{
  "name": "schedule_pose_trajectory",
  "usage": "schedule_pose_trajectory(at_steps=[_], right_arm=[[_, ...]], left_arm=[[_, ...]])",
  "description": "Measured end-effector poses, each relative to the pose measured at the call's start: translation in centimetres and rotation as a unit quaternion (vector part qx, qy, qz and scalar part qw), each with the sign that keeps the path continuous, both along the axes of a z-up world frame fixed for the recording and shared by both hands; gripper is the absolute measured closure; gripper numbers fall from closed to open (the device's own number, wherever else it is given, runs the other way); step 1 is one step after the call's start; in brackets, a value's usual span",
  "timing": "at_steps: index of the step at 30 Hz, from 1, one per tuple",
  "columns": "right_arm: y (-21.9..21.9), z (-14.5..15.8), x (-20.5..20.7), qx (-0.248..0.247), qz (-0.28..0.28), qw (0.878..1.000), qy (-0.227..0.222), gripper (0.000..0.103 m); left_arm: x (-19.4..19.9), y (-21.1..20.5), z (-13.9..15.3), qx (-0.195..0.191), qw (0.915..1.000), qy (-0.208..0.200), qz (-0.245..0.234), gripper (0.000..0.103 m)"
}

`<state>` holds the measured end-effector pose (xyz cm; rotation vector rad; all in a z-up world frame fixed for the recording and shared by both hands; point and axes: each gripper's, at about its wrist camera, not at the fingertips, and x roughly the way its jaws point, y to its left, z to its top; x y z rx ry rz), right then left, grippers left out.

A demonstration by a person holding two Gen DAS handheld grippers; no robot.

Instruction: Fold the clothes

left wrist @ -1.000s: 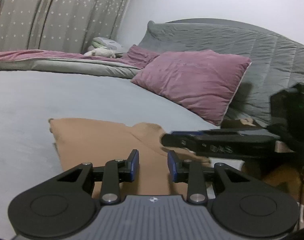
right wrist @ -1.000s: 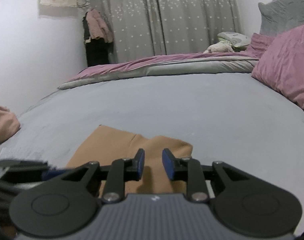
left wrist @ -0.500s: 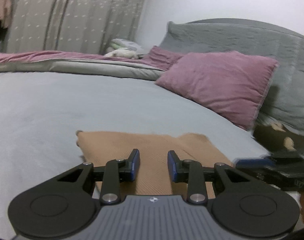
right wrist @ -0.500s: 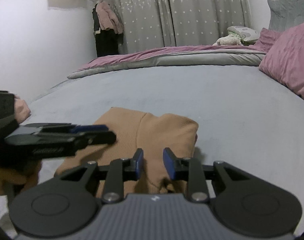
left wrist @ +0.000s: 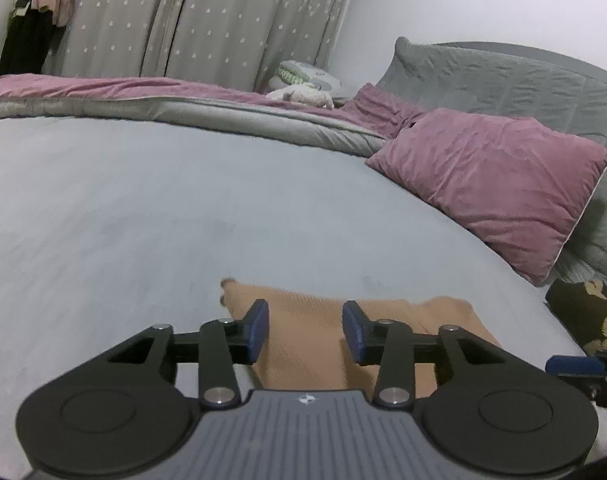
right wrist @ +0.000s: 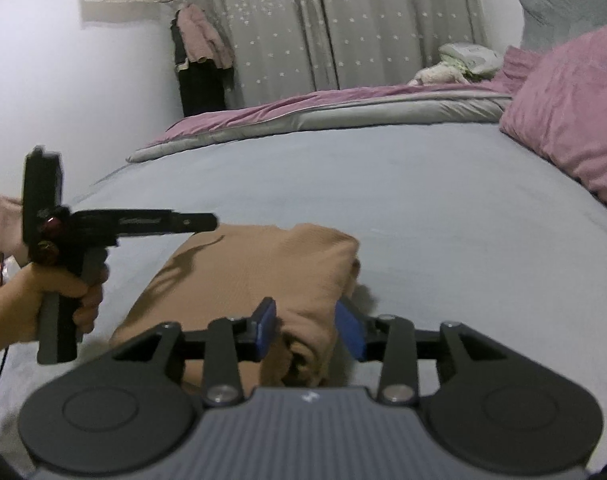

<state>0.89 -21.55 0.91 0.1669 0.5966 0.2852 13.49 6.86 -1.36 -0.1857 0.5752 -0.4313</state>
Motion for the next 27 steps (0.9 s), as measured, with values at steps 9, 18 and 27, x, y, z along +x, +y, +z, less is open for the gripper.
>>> schedule_pose_trajectory(at_steps=[9,18,27], right_arm=[[-3.2,0.1,0.0,0.114,-0.028,0.99,0.077,0.026],[-5.4,-1.8,1.5,0.22,-0.054,0.962,0.15,0.023],[-5.9,-4.3,3.4,0.263,-0.067,0.945,0.182,0.022]], left_arm=[[-2.1,1.7,0.0,-0.079,0.9921,0.097,-0.002,0.034],[-3.5,2.6,-2.6,-0.161,0.9737,0.161,0.002,0.033],[-2.7,3.7,-6.9,-0.238,0.953,0.188,-0.005,0.033]])
